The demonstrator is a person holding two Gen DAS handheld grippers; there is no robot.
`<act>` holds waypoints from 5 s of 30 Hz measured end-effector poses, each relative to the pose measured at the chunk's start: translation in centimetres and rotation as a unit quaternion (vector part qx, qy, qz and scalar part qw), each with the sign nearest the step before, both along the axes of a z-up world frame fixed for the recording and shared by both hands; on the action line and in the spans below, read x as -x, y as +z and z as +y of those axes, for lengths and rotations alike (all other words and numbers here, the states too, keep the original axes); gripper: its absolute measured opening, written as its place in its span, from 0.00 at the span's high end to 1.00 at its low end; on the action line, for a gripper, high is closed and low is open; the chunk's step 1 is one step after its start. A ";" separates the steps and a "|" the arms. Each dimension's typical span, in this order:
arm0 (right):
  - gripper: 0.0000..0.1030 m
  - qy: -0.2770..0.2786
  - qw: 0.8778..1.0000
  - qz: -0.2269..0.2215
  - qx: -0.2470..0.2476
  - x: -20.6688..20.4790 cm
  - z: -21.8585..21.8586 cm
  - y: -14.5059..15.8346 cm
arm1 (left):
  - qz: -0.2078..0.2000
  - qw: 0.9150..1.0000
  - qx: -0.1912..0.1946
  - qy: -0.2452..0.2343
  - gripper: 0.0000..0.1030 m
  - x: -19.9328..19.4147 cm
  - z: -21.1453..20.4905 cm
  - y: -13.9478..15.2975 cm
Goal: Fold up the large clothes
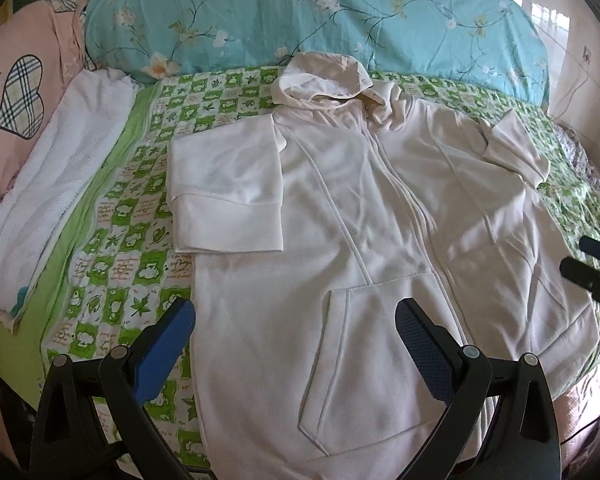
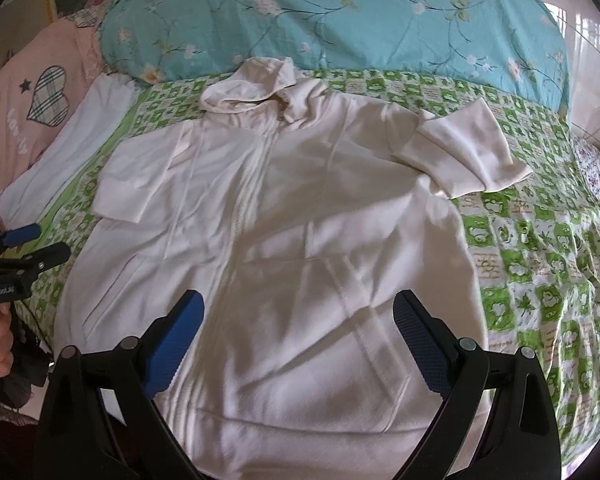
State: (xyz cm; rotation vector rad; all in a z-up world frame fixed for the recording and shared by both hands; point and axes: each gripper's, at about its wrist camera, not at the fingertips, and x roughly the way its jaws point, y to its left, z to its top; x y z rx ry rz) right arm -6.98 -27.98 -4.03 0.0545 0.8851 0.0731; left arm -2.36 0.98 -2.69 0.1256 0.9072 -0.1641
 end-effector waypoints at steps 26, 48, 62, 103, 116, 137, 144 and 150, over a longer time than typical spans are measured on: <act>0.67 -0.063 0.996 0.046 0.031 -19.1 -13.8 -5.4 | 0.019 1.000 0.007 0.003 0.03 -10.3 -2.4 -2.6; 0.95 0.187 0.910 0.089 -0.358 -23.9 10.6 -5.0 | 0.027 0.992 0.126 -0.014 0.02 -8.8 2.8 -3.0; 0.57 0.147 0.913 0.067 -0.375 -21.5 5.8 -4.9 | 0.118 0.975 0.189 0.009 0.06 -14.9 1.1 -8.7; 0.69 0.017 0.988 0.079 -0.134 -19.4 -8.4 -5.6 | 0.034 0.996 0.087 0.014 0.61 -10.9 7.2 -5.2; 0.68 0.042 0.979 0.038 -0.194 -14.9 -2.8 -3.1 | 0.013 0.998 -0.040 -0.038 0.27 -9.2 5.6 -6.3; 0.68 0.101 0.969 0.071 -0.213 -14.2 3.8 -4.3 | 0.026 0.977 0.205 0.056 0.97 -12.0 12.4 -4.3; 0.68 0.092 0.967 0.060 -0.232 -13.6 2.9 -3.8 | -0.044 0.959 0.278 0.030 0.98 -11.6 12.1 2.0; 0.68 0.087 0.965 0.044 -0.242 -12.9 1.7 -2.8 | -0.086 0.950 0.299 -0.036 0.98 -12.8 6.3 6.1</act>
